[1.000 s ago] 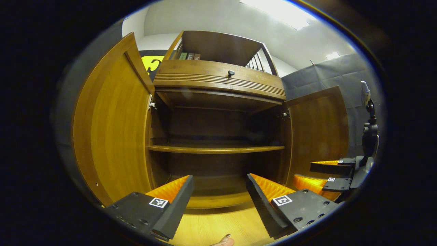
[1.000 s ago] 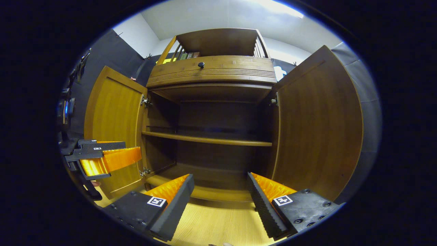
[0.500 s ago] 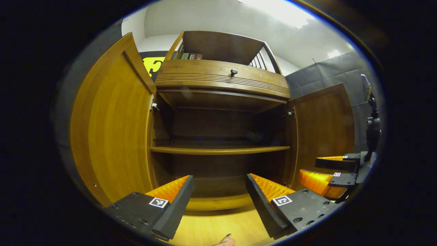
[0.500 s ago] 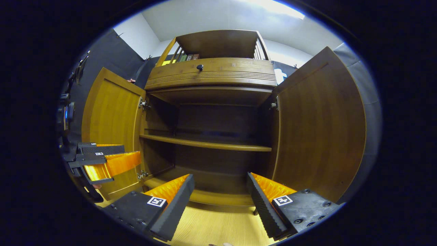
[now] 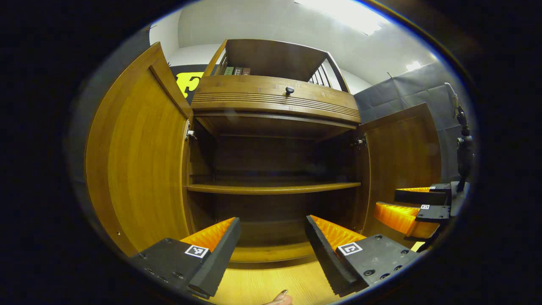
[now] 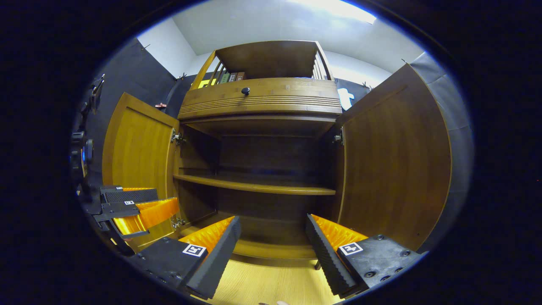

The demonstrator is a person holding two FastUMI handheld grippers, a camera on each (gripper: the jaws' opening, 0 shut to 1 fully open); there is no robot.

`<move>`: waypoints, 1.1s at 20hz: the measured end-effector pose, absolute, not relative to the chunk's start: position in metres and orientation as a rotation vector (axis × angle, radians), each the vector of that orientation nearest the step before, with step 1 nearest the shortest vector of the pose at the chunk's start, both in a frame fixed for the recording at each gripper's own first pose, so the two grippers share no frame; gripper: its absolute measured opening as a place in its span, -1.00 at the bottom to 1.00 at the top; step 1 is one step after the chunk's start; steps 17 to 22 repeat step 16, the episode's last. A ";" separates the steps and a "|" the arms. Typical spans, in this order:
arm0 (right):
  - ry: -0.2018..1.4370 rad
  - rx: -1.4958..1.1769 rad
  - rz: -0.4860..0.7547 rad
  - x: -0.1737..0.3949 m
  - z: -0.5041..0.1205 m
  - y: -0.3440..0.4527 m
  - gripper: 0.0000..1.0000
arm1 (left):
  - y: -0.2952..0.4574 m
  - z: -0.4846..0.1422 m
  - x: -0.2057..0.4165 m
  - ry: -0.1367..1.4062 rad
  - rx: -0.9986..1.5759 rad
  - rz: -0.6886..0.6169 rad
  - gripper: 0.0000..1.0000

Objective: Open the right door of the double-door shoe cabinet with the right hand, and open the left door with the left hand.

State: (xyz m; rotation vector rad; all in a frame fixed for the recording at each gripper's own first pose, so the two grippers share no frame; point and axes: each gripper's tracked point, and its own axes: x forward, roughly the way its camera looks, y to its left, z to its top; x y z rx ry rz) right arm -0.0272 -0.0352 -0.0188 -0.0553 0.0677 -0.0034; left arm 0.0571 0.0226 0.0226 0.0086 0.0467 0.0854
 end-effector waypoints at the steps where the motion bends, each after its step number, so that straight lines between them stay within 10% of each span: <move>1: 0.065 -0.052 -0.010 -0.027 -0.016 -0.036 0.95 | 0.023 0.024 0.057 0.046 0.009 0.085 0.90; 22: 0.067 -0.072 -0.012 -0.028 -0.014 -0.039 1.00 | 0.013 0.031 0.062 0.014 0.018 0.070 0.89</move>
